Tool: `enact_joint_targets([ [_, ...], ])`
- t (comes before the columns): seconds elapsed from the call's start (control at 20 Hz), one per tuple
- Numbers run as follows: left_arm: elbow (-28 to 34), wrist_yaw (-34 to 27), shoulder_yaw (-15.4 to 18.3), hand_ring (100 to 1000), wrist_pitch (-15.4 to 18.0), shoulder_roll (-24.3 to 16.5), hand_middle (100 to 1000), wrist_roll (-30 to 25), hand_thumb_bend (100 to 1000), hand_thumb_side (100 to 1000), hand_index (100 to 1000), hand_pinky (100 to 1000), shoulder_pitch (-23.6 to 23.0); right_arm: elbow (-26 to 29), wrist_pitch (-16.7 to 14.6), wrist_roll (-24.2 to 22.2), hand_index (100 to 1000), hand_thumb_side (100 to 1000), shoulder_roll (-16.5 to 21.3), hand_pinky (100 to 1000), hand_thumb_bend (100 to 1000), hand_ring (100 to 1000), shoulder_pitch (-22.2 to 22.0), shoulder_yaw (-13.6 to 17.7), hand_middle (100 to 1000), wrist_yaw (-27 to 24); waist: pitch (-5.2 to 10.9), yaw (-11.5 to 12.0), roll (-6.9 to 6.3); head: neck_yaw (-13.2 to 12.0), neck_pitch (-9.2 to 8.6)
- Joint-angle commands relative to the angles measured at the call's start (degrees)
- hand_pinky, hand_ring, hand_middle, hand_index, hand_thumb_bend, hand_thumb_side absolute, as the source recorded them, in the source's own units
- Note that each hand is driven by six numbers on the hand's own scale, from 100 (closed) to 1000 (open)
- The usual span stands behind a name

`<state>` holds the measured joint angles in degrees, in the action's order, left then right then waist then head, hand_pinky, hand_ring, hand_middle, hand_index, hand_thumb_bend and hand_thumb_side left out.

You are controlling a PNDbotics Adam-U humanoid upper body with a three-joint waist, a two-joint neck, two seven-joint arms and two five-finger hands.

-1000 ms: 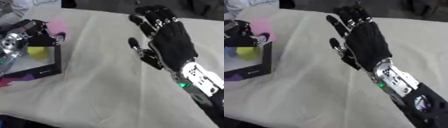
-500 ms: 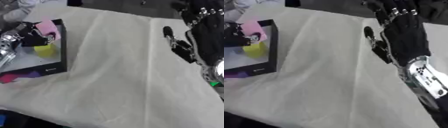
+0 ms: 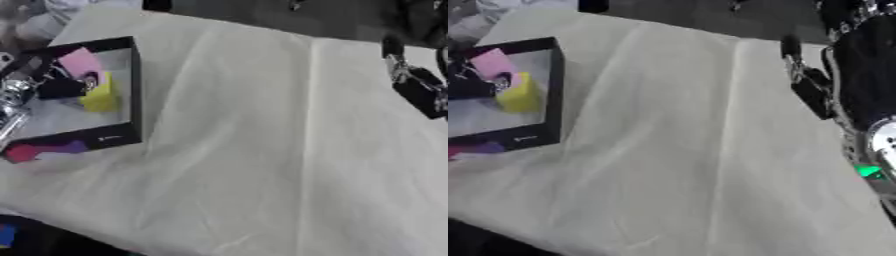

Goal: Pick up the objects with one hand, pass them to the other hand, and then place them into the box on the other side of the table.

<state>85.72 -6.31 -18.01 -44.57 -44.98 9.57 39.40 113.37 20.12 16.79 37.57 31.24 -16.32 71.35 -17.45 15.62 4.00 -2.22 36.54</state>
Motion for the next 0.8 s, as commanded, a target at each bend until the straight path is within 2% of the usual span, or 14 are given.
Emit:
enact_joint_targets([
  [0.05, -0.65, 0.76, 1.32, 626, 0.23, -2.69, 543, 0.81, 100, 272, 614, 821, 0.37, 1.21, 0.52, 0.28, 798, 193, 1.68, 769, 290, 777, 0.38, 1.1, 769, 0.05, 0.81, 0.12, -0.26, -0.54, -0.83],
  [0.1, -0.82, 1.07, 1.29, 700, 0.31, -2.78, 654, 0.73, 100, 311, 744, 853, 0.26, 1.21, 0.62, 0.35, 798, 193, 1.7, 768, 291, 776, 0.31, 1.23, 768, 0.1, 0.81, 0.12, -0.22, -0.55, -0.88],
  [0.15, -0.87, 1.73, 1.2, 746, 0.45, -2.92, 720, 0.6, 100, 366, 806, 872, 0.17, 1.22, 0.73, 0.43, 798, 193, 1.71, 768, 290, 776, 0.25, 1.34, 768, 0.12, 0.82, 0.12, -0.19, -0.54, -0.94],
  [0.25, -1.06, 4.24, 1.05, 802, 0.52, -3.22, 775, 0.16, 295, 466, 858, 904, -0.08, 1.22, 0.92, 0.6, 797, 194, 1.71, 766, 290, 775, 0.17, 1.51, 767, 0.11, 0.83, 0.08, -0.15, -0.42, -0.97],
  [0.3, -1.29, 5.91, 0.99, 844, 0.31, -3.34, 801, -0.16, 492, 524, 884, 944, -0.19, 1.22, 0.98, 0.69, 796, 196, 1.7, 765, 289, 774, 0.17, 1.55, 766, 0.07, 0.84, 0.05, -0.15, -0.37, -0.95],
  [0.35, -1.52, 7.93, 0.86, 844, 0.0, -3.44, 801, -0.58, 492, 524, 884, 944, -0.29, 1.22, 1.0, 0.81, 796, 196, 1.68, 765, 289, 774, 0.18, 1.59, 766, 0.03, 0.83, 0.02, -0.16, -0.36, -0.93],
  [0.4, -1.78, 10.05, 0.73, 869, -0.38, -3.53, 813, -1.17, 610, 524, 904, 972, -0.4, 1.22, 1.04, 0.94, 795, 198, 1.64, 764, 286, 773, 0.17, 1.63, 765, -0.02, 0.82, 0.01, -0.19, -0.37, -0.85],
  [0.45, -2.09, 12.33, 0.7, 882, -0.87, -3.57, 819, -1.87, 650, 510, 913, 987, -0.48, 1.22, 1.08, 1.11, 795, 200, 1.61, 763, 285, 772, 0.14, 1.68, 764, -0.09, 0.84, -0.01, -0.23, -0.41, -0.73],
  [0.5, -2.42, 14.35, 0.85, 905, -1.4, -3.59, 836, -2.55, 686, 488, 936, 1000, -0.52, 1.22, 1.1, 1.27, 795, 203, 1.62, 763, 286, 772, 0.12, 1.72, 764, -0.13, 0.86, -0.02, -0.27, -0.46, -0.72],
  [0.6, -3.0, 17.24, 1.56, 914, -2.29, -3.44, 843, -3.85, 695, 486, 943, 1000, -0.52, 1.22, 1.16, 1.56, 795, 203, 1.67, 763, 269, 772, 0.06, 1.86, 764, -0.15, 0.92, -0.02, -0.35, -0.46, -0.7],
  [0.8, -2.68, 19.73, 2.61, 907, -2.45, -3.47, 839, -6.01, 668, 507, 940, 1000, -0.73, 1.22, 1.48, 1.98, 795, 214, 1.76, 761, 280, 771, -0.14, 2.23, 763, -0.1, 0.99, -0.07, -0.54, -0.41, -0.56],
])
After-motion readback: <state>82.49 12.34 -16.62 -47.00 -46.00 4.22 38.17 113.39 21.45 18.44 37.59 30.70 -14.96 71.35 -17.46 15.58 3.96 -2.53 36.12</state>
